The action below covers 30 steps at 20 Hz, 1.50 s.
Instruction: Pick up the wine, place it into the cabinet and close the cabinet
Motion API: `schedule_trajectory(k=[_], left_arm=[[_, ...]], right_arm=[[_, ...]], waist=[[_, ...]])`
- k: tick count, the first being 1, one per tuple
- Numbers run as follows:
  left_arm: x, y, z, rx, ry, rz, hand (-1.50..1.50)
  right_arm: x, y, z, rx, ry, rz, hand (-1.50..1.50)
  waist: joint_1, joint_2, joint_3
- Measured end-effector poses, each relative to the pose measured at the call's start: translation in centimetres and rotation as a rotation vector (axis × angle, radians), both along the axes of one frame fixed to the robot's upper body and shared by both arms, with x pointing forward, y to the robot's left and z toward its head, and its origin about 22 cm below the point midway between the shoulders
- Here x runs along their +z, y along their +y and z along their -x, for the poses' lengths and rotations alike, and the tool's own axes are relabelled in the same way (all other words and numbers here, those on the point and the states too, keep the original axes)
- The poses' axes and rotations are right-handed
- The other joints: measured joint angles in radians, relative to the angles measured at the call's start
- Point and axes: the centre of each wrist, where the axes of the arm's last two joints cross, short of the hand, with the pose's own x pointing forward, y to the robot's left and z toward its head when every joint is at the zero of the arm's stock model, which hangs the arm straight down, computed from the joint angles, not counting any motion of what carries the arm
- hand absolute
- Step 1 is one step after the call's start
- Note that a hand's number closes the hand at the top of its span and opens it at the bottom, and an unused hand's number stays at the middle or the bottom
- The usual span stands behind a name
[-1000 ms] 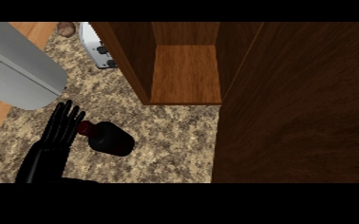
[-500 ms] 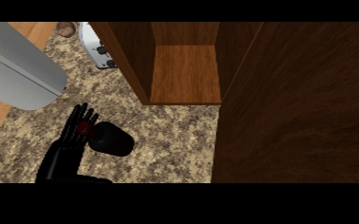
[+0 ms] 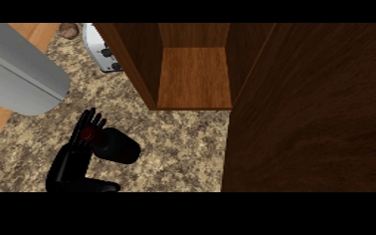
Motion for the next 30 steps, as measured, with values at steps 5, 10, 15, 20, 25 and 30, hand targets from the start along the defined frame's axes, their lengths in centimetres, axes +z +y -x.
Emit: schedule_trajectory(k=[5, 10, 15, 20, 25, 30], left_arm=[[-1.4, 0.1, -0.3, -0.003, 0.006, -0.001, -1.5], [-2.1, -0.4, -0.7, -0.003, 0.016, 0.001, -1.5], [-3.2, -0.4, -1.2, -0.014, 0.038, 0.012, -1.5], [-4.0, -1.0, -1.1, -0.024, 0.042, 0.022, -1.5], [-4.7, -1.2, -1.4, -0.023, 0.031, 0.052, -1.5], [-5.1, -1.8, -2.5, -0.076, 0.02, 0.108, 1.5]], right_arm=[[-0.1, 0.2, 0.1, 0.012, 0.008, -0.001, -1.5], [-0.3, 1.0, 0.3, 0.039, 0.02, -0.021, -1.5], [0.0, 0.8, 0.1, 0.023, 0.009, -0.012, -1.5], [0.0, 0.2, 0.0, 0.002, -0.006, 0.008, -1.5], [0.2, 0.9, -0.1, 0.019, -0.001, -0.007, -1.5], [0.3, 1.0, -0.1, 0.025, 0.007, -0.002, -1.5]], waist=[[0.0, 0.0, 0.0], [0.0, 0.0, 0.0], [0.001, 0.0, 0.0], [0.001, 0.0, 0.0], [0.002, 0.0, 0.0], [0.001, 0.0, 0.0]])
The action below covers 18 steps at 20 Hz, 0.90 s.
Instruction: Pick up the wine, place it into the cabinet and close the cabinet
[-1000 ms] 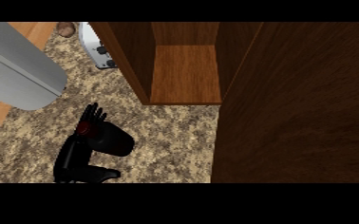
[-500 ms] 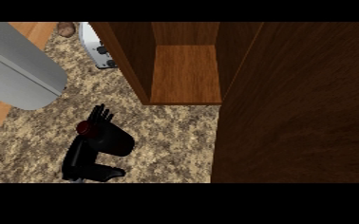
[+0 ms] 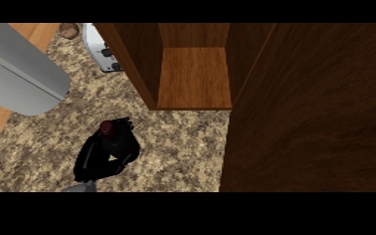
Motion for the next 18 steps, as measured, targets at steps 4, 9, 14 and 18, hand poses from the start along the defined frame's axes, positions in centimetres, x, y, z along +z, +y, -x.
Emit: schedule_trajectory(k=[4, 9, 14, 18], left_arm=[[-0.3, -0.9, -0.6, -0.06, -0.02, -0.01, 1.5], [-0.1, -1.2, -0.8, -0.094, -0.104, -0.105, 1.5], [0.1, 0.5, -0.9, -0.02, -0.153, -0.164, 1.5], [0.4, 3.3, -0.2, 0.097, -0.147, -0.176, 1.5]], right_arm=[[-0.1, -0.2, -0.1, -0.011, -0.007, 0.0, -1.5], [-0.2, -0.7, -0.1, -0.025, -0.007, 0.011, -1.5], [-0.2, -0.6, -0.1, -0.026, 0.002, 0.007, -1.5], [-0.1, -0.8, -0.2, -0.028, -0.006, 0.01, -1.5]], waist=[[0.0, 0.0, 0.0], [-0.002, -0.001, 0.001], [-0.001, -0.001, 0.0], [0.003, -0.001, 0.001]])
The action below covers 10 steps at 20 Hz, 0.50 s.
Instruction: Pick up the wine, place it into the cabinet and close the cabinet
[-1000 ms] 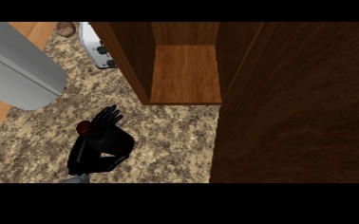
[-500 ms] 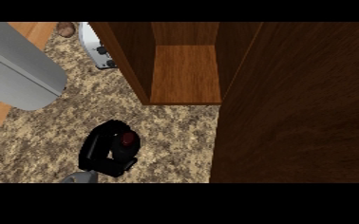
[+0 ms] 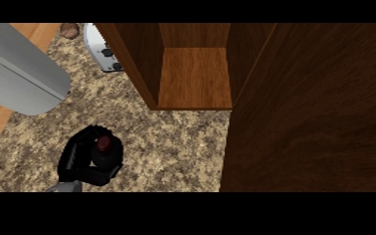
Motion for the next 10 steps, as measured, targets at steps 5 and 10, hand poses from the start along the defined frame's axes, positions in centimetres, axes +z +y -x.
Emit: schedule_trajectory(k=[5, 10], left_arm=[[1.5, 1.9, 0.0, 0.09, -0.081, -0.047, 1.5], [3.9, 1.3, -0.8, 0.103, -0.149, -0.021, 1.5]], right_arm=[[-0.1, -0.2, 0.0, -0.004, 0.0, 0.0, -1.5], [-0.1, -0.3, -0.2, -0.007, 0.004, 0.0, -1.5]], waist=[[0.001, 0.0, 0.0], [0.004, 0.0, 0.0]])
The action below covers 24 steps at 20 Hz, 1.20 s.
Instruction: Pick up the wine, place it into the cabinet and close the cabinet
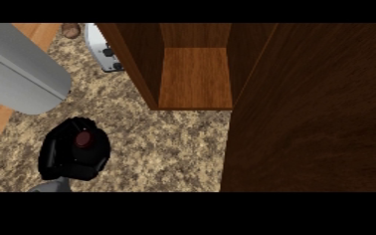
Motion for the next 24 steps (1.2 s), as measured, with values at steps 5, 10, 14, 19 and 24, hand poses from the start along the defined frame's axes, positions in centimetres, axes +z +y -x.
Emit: schedule_trajectory(k=[5, 10, 14, 19, 24], left_arm=[[3.4, -1.6, 0.3, -0.057, -0.02, 0.051, 1.5], [7.1, -3.9, 0.3, -0.108, -0.019, 0.054, 1.5], [9.9, -6.8, -0.2, -0.131, -0.011, 0.04, 1.5], [13.0, -9.7, -0.4, -0.178, 0.005, 0.051, 1.5], [14.9, -13.5, -0.6, -0.224, -0.001, 0.079, 1.5]], right_arm=[[-0.1, 0.1, 0.0, 0.008, 0.003, -0.005, -1.5], [0.1, 0.4, 0.0, 0.021, 0.002, -0.017, -1.5], [-0.1, 0.2, 0.0, 0.018, 0.004, -0.011, -1.5], [-0.2, 0.3, 0.0, 0.02, 0.012, -0.019, -1.5], [-0.2, 0.1, -0.1, 0.018, 0.008, -0.017, -1.5]], waist=[[0.002, -0.001, 0.0], [0.001, -0.001, 0.0], [-0.002, 0.0, 0.0], [-0.005, 0.0, 0.0], [-0.008, 0.001, 0.0]])
